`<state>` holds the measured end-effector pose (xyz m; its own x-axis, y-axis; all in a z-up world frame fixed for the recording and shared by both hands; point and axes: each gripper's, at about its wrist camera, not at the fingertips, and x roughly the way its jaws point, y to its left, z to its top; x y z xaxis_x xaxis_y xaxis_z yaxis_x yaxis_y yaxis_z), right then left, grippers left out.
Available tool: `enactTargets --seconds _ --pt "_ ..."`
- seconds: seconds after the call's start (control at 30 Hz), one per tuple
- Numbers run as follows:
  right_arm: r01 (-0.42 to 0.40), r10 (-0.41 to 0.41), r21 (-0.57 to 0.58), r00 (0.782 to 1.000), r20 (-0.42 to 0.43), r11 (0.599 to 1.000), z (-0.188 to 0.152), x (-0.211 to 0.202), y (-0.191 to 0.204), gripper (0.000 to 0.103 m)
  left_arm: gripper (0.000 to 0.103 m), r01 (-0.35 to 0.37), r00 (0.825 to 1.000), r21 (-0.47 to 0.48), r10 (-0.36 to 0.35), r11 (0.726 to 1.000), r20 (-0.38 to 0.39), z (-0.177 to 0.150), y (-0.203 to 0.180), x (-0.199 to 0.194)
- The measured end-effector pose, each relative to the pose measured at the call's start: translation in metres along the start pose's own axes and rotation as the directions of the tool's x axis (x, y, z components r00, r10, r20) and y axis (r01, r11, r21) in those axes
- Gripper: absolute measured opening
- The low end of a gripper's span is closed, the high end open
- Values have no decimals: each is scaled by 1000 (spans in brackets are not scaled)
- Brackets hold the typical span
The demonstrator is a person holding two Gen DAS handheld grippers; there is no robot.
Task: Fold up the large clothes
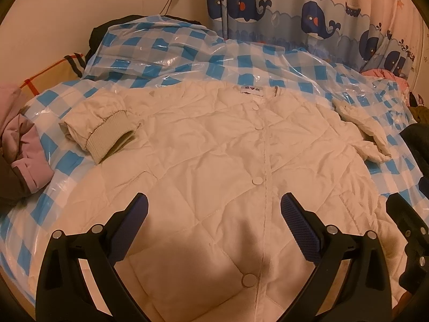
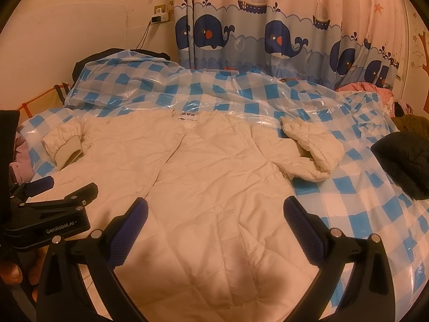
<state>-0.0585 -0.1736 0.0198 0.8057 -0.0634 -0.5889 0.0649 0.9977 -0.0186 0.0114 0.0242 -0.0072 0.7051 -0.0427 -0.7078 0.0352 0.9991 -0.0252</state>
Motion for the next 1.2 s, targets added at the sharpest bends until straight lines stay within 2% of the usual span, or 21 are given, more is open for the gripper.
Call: enactTargets --seconds 0.7,1.2 --pt "-11 11 3 1000 -5 1000 -4 3 6 97 95 -44 999 31 44 999 25 5 -4 -9" --pt "-13 13 4 1000 -4 1000 -4 3 3 97 95 -47 999 35 47 998 22 6 -4 -9"
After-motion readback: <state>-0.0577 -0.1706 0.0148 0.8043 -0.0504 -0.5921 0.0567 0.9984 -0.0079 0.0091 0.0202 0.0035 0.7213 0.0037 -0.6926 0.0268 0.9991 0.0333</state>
